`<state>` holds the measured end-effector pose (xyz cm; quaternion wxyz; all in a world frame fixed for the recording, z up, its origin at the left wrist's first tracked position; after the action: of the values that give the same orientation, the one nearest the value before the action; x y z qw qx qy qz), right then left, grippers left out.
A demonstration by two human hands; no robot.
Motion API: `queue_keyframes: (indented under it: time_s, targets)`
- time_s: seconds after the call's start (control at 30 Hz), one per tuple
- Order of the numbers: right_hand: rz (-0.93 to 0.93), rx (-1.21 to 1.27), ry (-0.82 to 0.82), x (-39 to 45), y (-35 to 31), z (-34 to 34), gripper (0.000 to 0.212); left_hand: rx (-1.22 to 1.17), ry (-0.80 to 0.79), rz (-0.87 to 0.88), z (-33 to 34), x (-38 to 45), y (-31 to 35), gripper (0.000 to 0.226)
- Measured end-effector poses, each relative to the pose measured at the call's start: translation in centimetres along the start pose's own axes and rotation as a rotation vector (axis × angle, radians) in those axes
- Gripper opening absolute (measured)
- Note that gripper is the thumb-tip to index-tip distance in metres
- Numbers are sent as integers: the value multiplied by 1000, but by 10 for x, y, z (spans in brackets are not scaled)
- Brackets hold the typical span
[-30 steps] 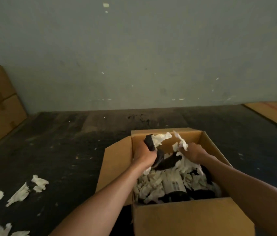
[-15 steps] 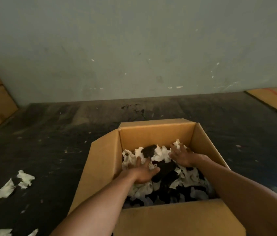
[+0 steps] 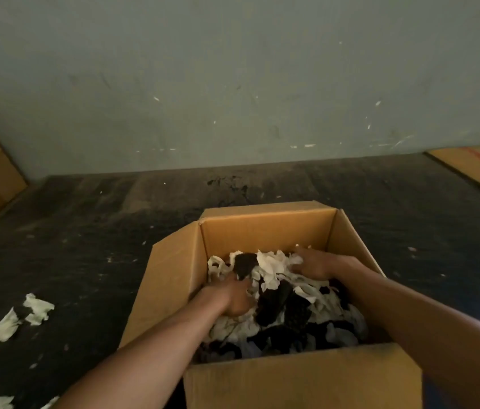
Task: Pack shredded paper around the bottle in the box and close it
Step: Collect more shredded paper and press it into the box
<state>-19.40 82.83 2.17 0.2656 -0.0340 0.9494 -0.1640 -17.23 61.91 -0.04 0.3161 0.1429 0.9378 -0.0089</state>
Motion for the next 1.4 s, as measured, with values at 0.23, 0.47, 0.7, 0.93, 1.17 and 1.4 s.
queue_keyframes:
  time_s: [0.23,0.47,0.7,0.93,1.17,1.4]
  targets:
    - [4,-183,-219,-46,-6,40,50,25,-88,71,13,-28,10,54]
    - [24,-195,-312,-57,3,35,37,69,-126,83,24,-36,15,53]
    - [18,-232,-435,-82,4,55,44,24,-212,252,24,-64,36,43]
    - [95,-100,-486,-86,4,50,13,-22,-248,278,33,-65,39,41]
    - [9,-10,-10,-90,-39,-25,29,-371,283,306,-44,-84,13,30]
    - [-89,-81,301,-87,-116,-21,74,-346,873,261,-73,-145,-49,57]
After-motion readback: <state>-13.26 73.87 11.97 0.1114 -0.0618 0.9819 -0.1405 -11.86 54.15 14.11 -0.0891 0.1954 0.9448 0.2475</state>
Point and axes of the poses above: each hand's wrist, its own x-axis towards the middle knuckle, its own z-axis out of the palm, y = z × x, the point moved 6 cm from there along x, towards the middle knuckle, and after that the axes turned 1 degree about -z, right-handed, at the moved point
